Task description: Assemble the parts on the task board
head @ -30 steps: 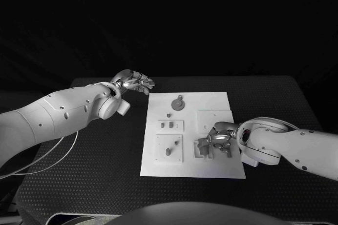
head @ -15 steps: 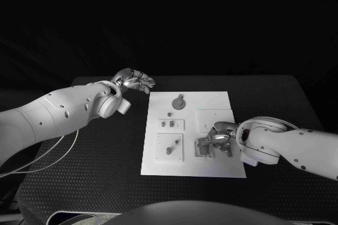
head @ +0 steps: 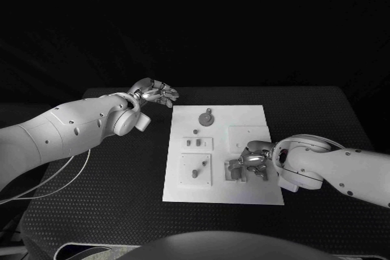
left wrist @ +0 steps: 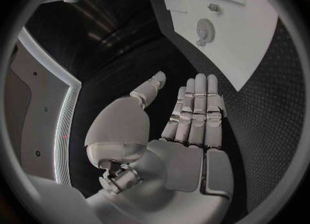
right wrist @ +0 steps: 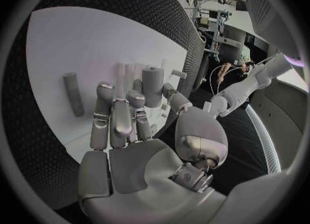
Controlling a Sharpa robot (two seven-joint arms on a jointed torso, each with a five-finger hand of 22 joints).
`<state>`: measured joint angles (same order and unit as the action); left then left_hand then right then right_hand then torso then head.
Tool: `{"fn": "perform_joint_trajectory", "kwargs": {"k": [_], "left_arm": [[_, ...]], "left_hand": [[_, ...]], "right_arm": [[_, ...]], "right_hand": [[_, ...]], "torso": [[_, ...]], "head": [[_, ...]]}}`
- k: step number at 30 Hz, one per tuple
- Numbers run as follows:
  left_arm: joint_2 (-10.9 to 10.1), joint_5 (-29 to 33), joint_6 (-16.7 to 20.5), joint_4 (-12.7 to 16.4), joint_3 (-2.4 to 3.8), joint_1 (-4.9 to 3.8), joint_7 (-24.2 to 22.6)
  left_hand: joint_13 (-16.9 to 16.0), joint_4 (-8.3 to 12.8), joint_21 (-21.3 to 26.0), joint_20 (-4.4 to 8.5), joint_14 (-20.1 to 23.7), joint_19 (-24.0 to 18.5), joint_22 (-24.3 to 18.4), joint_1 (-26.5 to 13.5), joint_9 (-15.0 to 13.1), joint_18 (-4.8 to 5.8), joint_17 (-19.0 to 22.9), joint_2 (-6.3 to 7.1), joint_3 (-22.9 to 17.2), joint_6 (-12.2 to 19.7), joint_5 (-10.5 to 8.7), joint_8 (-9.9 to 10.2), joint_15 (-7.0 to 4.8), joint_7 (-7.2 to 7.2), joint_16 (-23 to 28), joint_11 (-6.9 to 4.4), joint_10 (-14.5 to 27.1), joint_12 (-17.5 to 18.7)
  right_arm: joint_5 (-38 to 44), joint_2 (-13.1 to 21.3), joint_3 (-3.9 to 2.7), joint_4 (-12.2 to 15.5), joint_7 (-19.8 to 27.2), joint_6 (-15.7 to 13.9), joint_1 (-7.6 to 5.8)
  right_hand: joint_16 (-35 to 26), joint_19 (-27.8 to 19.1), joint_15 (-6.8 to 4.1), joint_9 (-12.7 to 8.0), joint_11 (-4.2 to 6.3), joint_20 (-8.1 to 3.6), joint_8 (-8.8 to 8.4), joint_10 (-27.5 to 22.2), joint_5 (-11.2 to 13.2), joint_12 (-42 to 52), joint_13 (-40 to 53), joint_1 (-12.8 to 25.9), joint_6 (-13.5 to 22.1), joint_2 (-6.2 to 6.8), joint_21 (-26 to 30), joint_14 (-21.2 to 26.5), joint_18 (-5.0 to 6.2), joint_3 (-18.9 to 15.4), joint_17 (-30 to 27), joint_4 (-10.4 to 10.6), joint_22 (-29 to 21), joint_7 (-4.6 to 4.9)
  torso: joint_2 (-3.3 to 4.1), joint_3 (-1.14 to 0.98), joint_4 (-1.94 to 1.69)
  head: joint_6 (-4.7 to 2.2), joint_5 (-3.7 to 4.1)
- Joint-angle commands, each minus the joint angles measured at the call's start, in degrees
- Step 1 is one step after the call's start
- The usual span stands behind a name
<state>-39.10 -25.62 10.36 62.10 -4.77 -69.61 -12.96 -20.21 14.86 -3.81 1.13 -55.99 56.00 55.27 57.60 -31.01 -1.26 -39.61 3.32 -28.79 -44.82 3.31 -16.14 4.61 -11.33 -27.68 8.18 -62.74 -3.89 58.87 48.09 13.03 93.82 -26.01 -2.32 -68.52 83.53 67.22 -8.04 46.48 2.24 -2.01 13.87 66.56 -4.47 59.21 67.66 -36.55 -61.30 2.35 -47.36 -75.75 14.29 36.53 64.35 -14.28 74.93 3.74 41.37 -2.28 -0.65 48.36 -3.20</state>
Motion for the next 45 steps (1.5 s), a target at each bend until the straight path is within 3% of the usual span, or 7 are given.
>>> {"fn": "perform_joint_trajectory", "kwargs": {"k": [1,16,36,41,45], "left_arm": [[0.05,0.33,-0.51,0.17,0.05,-0.06,-0.44],[0.03,0.33,-0.48,0.19,0.05,-0.07,-0.42],[0.0,0.33,-0.47,0.22,0.06,-0.08,-0.41],[-0.02,0.33,-0.42,0.19,0.06,-0.08,-0.41],[-0.02,0.33,-0.43,0.2,0.06,-0.08,-0.39]], "left_hand": [[-0.07,-0.08,-0.17,-0.07,-0.27,-0.04,-0.06,-0.46,-0.04,-0.34,-0.11,0.08,0.39,-0.07,0.03,-0.17,0.03,-0.36,0.2,-0.1,0.04,-0.16],[-0.07,-0.11,-0.17,-0.07,-0.29,-0.05,-0.06,-0.47,-0.04,-0.34,-0.18,0.09,0.39,-0.07,0.03,-0.18,0.03,-0.35,0.26,-0.1,0.04,-0.17],[-0.07,-0.16,-0.18,-0.07,-0.32,-0.04,-0.07,-0.48,-0.04,-0.34,-0.31,0.05,0.36,-0.08,0.05,-0.19,0.03,-0.35,0.37,-0.1,0.04,-0.17],[-0.08,-0.18,-0.18,-0.08,-0.33,-0.04,-0.08,-0.5,-0.04,-0.34,-0.33,0.05,0.36,-0.08,0.05,-0.19,0.03,-0.35,0.39,-0.1,0.04,-0.17],[-0.08,-0.19,-0.18,-0.08,-0.33,-0.05,-0.08,-0.51,-0.04,-0.34,-0.34,0.05,0.35,-0.07,0.05,-0.19,0.03,-0.35,0.41,-0.1,0.05,-0.17]], "right_arm": [[0.57,-0.09,0.02,-0.02,-0.19,0.89,0.07],[0.55,-0.35,0.03,-0.2,-0.14,1.64,0.12],[0.63,-0.52,0.05,-0.35,-0.17,2.21,0.12],[0.63,-0.59,0.05,-0.44,-0.15,2.28,0.12],[0.63,-0.59,0.05,-0.47,-0.12,2.45,0.12]], "right_hand": [[-0.34,-0.01,-0.27,-0.1,0.15,0.25,-0.17,-0.09,-0.06,-0.14,-0.09,0.69,-0.49,0.16,0.36,0.13,0.71,0.01,0.0,0.45,1.06,0.16],[-0.74,-0.09,-0.18,-0.02,0.02,0.18,-0.75,-0.52,-0.05,-0.21,-0.24,1.72,-0.19,4.26,0.6,0.76,0.71,1.05,-0.58,3.16,1.06,0.3],[-0.93,-0.24,-0.12,0.08,-0.05,0.2,-0.93,-0.71,0.02,-0.19,-0.26,1.14,-0.02,4.31,0.64,1.11,0.71,1.36,-0.96,3.24,1.12,0.38],[-1.15,-0.37,0.02,0.08,-0.21,0.31,-1.26,-1.02,-0.06,-0.28,-0.32,1.66,0.38,6.02,0.79,1.46,0.71,1.53,-1.26,4.47,1.07,0.53],[-1.27,-0.34,0.11,0.19,-0.31,0.29,-1.46,-1.23,-0.06,-0.25,-0.37,1.77,0.58,8.15,0.86,1.67,0.71,2.56,-1.41,6.8,1.07,0.62]], "torso": [[0.0,-0.03,-0.01],[0.01,-0.02,-0.01],[0.02,0.01,-0.02],[0.01,-0.01,0.01],[0.01,-0.01,0.0]], "head": [[0.08,0.01],[0.3,-0.08],[0.51,-0.19],[0.54,-0.2],[0.61,-0.18]]}}
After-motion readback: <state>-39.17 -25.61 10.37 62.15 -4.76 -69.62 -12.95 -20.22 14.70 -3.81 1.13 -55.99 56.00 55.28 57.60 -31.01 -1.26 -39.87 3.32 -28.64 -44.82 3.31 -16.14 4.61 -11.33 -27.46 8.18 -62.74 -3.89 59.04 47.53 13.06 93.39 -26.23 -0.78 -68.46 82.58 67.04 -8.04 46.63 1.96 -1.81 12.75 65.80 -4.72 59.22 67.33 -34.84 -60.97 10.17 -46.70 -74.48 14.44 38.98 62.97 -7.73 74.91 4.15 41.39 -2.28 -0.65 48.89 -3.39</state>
